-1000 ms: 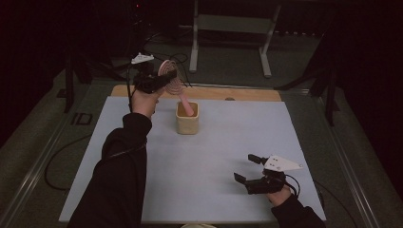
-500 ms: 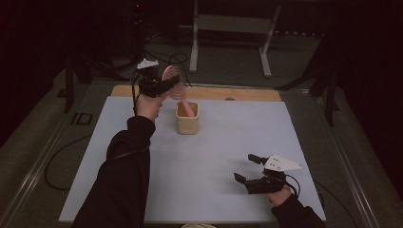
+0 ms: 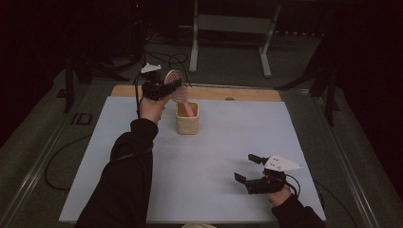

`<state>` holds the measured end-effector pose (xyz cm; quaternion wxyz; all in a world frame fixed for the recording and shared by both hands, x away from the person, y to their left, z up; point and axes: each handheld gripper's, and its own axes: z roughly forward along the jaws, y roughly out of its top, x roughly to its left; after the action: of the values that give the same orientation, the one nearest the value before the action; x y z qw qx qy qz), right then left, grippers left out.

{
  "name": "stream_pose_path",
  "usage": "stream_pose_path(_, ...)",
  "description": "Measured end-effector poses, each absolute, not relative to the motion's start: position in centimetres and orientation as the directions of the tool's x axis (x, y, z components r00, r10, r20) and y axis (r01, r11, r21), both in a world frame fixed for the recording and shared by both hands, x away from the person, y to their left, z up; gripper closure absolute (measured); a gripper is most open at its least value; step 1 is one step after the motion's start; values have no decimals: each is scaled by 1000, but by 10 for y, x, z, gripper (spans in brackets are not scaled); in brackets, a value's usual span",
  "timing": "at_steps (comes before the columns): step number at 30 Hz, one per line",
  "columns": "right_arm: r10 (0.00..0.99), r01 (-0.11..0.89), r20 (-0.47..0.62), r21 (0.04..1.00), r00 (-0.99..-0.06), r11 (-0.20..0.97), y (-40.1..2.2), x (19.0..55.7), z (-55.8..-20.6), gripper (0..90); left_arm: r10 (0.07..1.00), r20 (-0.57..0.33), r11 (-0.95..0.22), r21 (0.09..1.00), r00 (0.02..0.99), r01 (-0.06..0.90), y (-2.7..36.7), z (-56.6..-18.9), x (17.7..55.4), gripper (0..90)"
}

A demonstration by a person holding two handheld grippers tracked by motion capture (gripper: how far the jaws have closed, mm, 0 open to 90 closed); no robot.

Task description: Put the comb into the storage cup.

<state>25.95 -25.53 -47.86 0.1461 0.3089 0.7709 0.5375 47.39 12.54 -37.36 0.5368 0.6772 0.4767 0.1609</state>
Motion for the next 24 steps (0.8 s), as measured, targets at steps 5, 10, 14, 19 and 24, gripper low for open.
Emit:
stream_pose_path(5, 634, 324, 113, 919, -765, 227, -255, 259, -479, 94, 817, -301, 36, 878, 492, 478, 126, -378, 474, 655)
stream_pose_path(10, 634, 323, 111, 919, -765, 229, -255, 260, -479, 94, 815, -307, 36, 874, 492, 485, 126, -385, 475, 655)
stream_pose_path(14, 634, 325, 114, 918, -765, 226, -255, 260, -479, 94, 814, -316, 43, 870, 487, 492, 125, -390, 475, 655)
stream_pose_path(19, 635, 323, 112, 918, -764, 228, -255, 260, -479, 94, 811, -325, 50, 867, 486, 496, 126, -395, 476, 655)
stream_pose_path(24, 635, 323, 112, 919, -764, 226, -256, 260, -479, 94, 807, -340, 62, 862, 482, 503, 128, -398, 478, 654)
